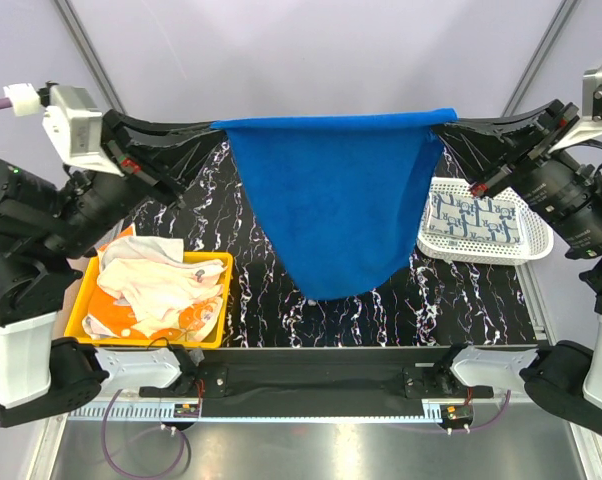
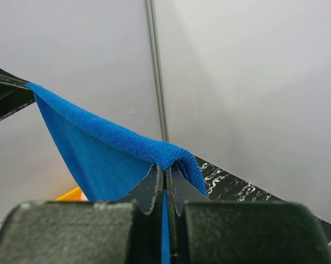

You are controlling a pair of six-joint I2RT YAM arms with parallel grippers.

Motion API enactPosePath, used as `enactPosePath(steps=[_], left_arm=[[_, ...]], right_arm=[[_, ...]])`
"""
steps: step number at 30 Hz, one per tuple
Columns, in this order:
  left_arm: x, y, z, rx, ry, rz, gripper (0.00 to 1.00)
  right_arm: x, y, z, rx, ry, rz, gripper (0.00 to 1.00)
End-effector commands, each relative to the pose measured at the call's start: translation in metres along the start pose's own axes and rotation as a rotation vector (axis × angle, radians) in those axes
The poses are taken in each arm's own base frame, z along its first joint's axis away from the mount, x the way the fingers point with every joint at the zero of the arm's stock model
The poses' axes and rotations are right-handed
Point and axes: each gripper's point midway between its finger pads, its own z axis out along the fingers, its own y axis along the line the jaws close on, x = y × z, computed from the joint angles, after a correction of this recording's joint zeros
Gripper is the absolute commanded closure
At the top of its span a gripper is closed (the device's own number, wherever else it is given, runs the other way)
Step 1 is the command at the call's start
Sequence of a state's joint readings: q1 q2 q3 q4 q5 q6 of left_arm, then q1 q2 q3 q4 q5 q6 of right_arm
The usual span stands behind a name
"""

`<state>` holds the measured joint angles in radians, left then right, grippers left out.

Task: Fold and stack the towels
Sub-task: Flatten out the crumpled towel

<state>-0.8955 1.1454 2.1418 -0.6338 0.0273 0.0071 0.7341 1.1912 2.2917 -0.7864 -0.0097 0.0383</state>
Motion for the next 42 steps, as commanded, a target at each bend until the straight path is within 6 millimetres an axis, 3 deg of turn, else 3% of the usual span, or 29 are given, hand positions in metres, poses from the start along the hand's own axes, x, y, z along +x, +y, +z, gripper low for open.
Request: enactPosePath(steps=[1,7,10,13,16,17,19,20,21,23,24,26,27,28,29,30,31,32,33,34,35,36,37,39,42], left_arm=[[-0.08,-0.002,-0.036,0.012,-0.248,0.024,1.0],[-0.096,0.0,-0.043,-0.004,-0.295,0.013,1.0],[-0.094,0.01,-0.038,-0.062,-0.293,0.009,1.0],[-0.077,0.025,-0.022,-0.138,-0.25,0.017,1.0],[-0.055,0.044,-0.004,-0.242,-0.191,0.053,1.0],[-0.036,0.053,0.011,-0.282,-0.145,0.067,1.0],[-0.018,0.07,0.027,-0.326,-0.105,0.093,1.0],[-0.005,0.068,0.041,-0.265,-0.081,0.086,1.0],[0.019,0.098,0.054,-0.322,-0.036,0.032,1.0],[0.047,0.115,0.075,-0.293,0.004,-0.004,1.0],[0.08,0.141,0.09,-0.325,0.052,-0.027,1.0],[0.11,0.159,0.107,-0.309,0.083,-0.094,1.0],[0.137,0.19,0.12,-0.329,0.101,-0.116,1.0],[0.157,0.202,0.127,-0.326,0.124,-0.145,1.0],[0.178,0.216,0.136,-0.324,0.148,-0.178,1.0],[0.216,0.245,0.146,-0.349,0.19,-0.202,1.0],[0.227,0.258,0.154,-0.343,0.197,-0.215,1.0],[0.242,0.279,0.155,-0.363,0.208,-0.238,1.0],[0.251,0.291,0.159,-0.367,0.207,-0.25,1.0],[0.285,0.315,0.167,-0.383,0.237,-0.279,1.0],[0.291,0.33,0.166,-0.396,0.232,-0.292,1.0],[0.305,0.342,0.168,-0.406,0.246,-0.306,1.0],[0.335,0.357,0.168,-0.42,0.281,-0.332,1.0],[0.336,0.374,0.168,-0.424,0.255,-0.35,1.0],[0.363,0.381,0.162,-0.429,0.277,-0.382,1.0]], right_arm=[[-0.034,-0.002,-0.027,0.022,-0.095,0.007,1.0],[-0.048,0.003,-0.039,0.003,-0.138,0.03,1.0],[-0.043,-0.001,-0.03,0.026,-0.127,0.031,1.0],[-0.023,-0.014,-0.008,0.084,-0.074,0.009,1.0],[0.012,-0.034,0.023,0.18,0.011,-0.022,1.0],[0.029,-0.04,0.034,0.204,0.052,-0.035,1.0],[0.054,-0.056,0.059,0.271,0.103,-0.086,1.0],[0.071,-0.062,0.07,0.288,0.14,-0.105,1.0],[0.079,-0.078,0.078,0.328,0.151,-0.12,1.0],[0.111,-0.095,0.104,0.301,0.218,-0.092,1.0],[0.133,-0.128,0.117,0.346,0.242,-0.044,1.0],[0.158,-0.155,0.137,0.311,0.268,0.004,1.0],[0.194,-0.178,0.155,0.316,0.322,0.056,1.0],[0.208,-0.205,0.159,0.314,0.339,0.09,1.0],[0.212,-0.218,0.17,0.3,0.325,0.111,1.0],[0.259,-0.242,0.185,0.286,0.394,0.192,1.0],[0.273,-0.264,0.189,0.308,0.407,0.217,1.0],[0.27,-0.275,0.199,0.305,0.381,0.225,1.0],[0.316,-0.296,0.208,0.311,0.44,0.294,1.0],[0.327,-0.312,0.21,0.322,0.444,0.317,1.0],[0.321,-0.319,0.217,0.309,0.416,0.319,1.0],[0.357,-0.331,0.221,0.304,0.458,0.376,1.0],[0.363,-0.337,0.223,0.303,0.457,0.386,1.0],[0.382,-0.348,0.225,0.305,0.462,0.404,1.0],[0.406,-0.352,0.222,0.303,0.484,0.435,1.0]])
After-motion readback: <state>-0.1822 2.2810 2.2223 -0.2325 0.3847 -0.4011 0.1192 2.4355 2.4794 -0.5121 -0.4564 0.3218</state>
